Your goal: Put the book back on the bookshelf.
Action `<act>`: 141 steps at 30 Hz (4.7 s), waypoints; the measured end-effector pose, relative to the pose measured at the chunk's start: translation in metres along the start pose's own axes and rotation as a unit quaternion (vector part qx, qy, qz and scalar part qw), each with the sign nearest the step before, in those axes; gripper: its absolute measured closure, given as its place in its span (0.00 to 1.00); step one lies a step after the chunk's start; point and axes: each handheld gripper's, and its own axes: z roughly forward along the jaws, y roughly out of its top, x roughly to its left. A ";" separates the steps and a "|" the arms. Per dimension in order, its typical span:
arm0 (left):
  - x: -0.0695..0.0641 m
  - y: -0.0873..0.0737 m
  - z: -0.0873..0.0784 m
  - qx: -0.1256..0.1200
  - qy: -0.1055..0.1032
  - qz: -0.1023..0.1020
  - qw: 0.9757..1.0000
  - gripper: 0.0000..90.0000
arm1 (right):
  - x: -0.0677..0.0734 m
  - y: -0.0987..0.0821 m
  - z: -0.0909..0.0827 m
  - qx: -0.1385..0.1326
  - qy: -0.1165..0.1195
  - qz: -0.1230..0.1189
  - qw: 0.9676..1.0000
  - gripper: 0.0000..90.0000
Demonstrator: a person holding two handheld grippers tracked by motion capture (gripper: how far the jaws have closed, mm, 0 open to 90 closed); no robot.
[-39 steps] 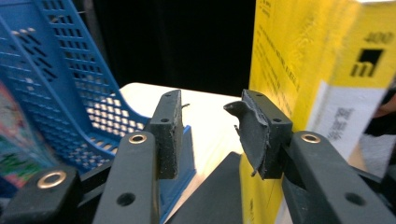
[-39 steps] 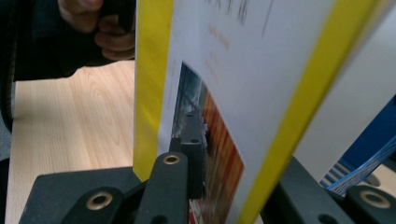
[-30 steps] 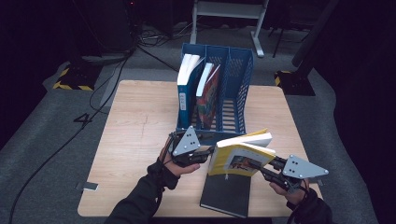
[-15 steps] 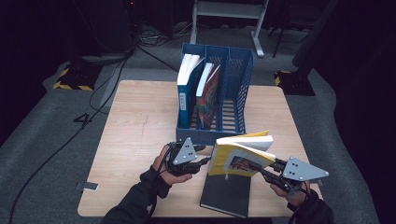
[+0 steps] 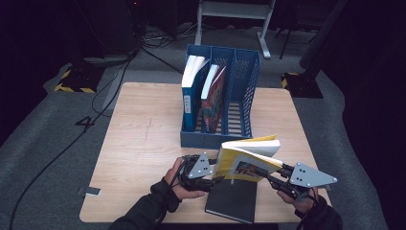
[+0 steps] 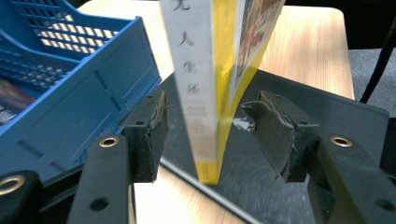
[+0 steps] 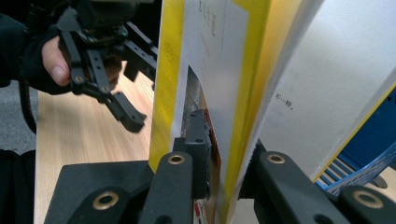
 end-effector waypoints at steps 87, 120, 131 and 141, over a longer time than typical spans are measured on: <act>-0.002 0.074 -0.013 -0.154 -0.007 -0.012 0.988 0.83 | -0.065 -0.135 0.002 0.225 -0.082 0.151 0.959 0.33; 0.024 0.089 -0.047 -0.222 0.133 -0.062 0.964 0.84 | -0.067 -0.136 0.004 0.232 -0.086 0.165 0.955 0.29; 0.044 0.085 -0.065 -0.217 0.188 -0.078 0.955 0.84 | -0.067 -0.136 0.004 0.233 -0.086 0.165 0.955 0.29; 0.063 0.087 -0.065 -0.201 0.234 -0.118 0.944 0.84 | -0.067 -0.135 0.004 0.233 -0.087 0.165 0.955 0.29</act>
